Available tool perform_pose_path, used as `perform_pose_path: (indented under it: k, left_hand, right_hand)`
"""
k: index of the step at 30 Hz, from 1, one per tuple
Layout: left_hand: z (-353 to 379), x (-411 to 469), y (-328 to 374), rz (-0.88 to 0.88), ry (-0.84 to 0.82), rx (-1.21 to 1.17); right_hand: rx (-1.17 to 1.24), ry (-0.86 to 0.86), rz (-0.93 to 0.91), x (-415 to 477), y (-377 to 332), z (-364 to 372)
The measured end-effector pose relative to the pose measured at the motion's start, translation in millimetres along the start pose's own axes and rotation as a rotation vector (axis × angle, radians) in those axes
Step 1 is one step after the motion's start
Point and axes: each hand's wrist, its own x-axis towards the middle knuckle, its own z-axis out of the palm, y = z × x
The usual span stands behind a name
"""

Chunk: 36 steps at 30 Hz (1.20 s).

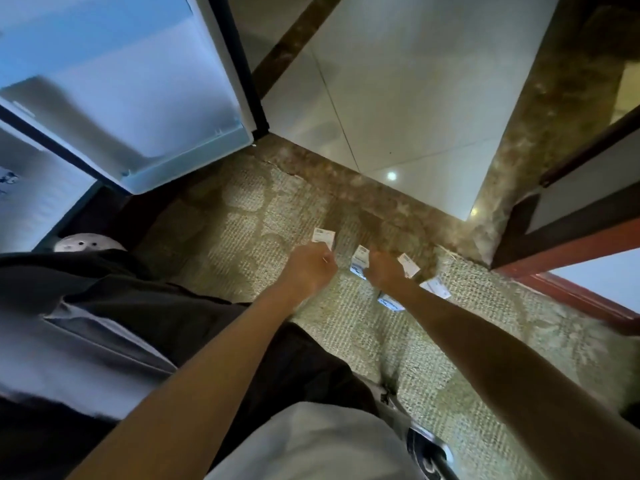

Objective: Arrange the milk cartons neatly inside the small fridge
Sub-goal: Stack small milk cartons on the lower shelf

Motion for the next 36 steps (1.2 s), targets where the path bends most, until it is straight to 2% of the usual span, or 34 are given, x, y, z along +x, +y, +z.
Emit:
perform_pose_path:
  k: [5,8,10,16,23,28,30,32,34,36]
  left_hand:
    - [0.8,4.4,-8.6,0.004,-0.047,0.089]
    - [3.1,6.7,-12.7,-0.022,-0.073,0.079]
    - [5.5,8.5,-15.7,-0.032,-0.087,0.061]
    - [3.1,12.8,-28.6,-0.098,-0.098,-0.027]
    - [-0.1,14.8,-35.5,-0.058,-0.065,0.003]
    - [-2.3,15.4,-36.5,0.031,0.044,-0.026]
    - [-5.8,15.0,-34.4,0.05,0.095,0.04]
    - [-6.6,13.7,-34.0,0.067,0.112,0.138]
    - [-2.7,12.1,-34.6,0.055,0.105,0.118]
    - [1.0,9.5,-35.7,0.015,0.099,0.041]
  right_hand:
    - [-0.108,-0.053,0.036,23.4,-2.4,18.9]
    - [-0.247,-0.021,0.007,29.3,-1.2,21.6]
    - [-0.238,-0.01,0.003,31.1,0.2,23.6]
    - [0.06,0.021,-0.066,20.6,-7.1,13.4]
    - [0.27,-0.016,-0.438,-25.2,-29.3,-41.8]
    - [0.372,-0.098,-0.587,-63.8,-54.9,-92.7]
    - [0.408,-0.135,-0.586,-70.3,-56.7,-101.1]
    - [0.509,-0.25,-0.538,-68.7,-51.6,-104.4]
    - [0.676,-0.39,-0.465,-58.5,-38.0,-103.1]
    - [0.707,-0.398,-0.367,-43.3,-18.2,-91.2]
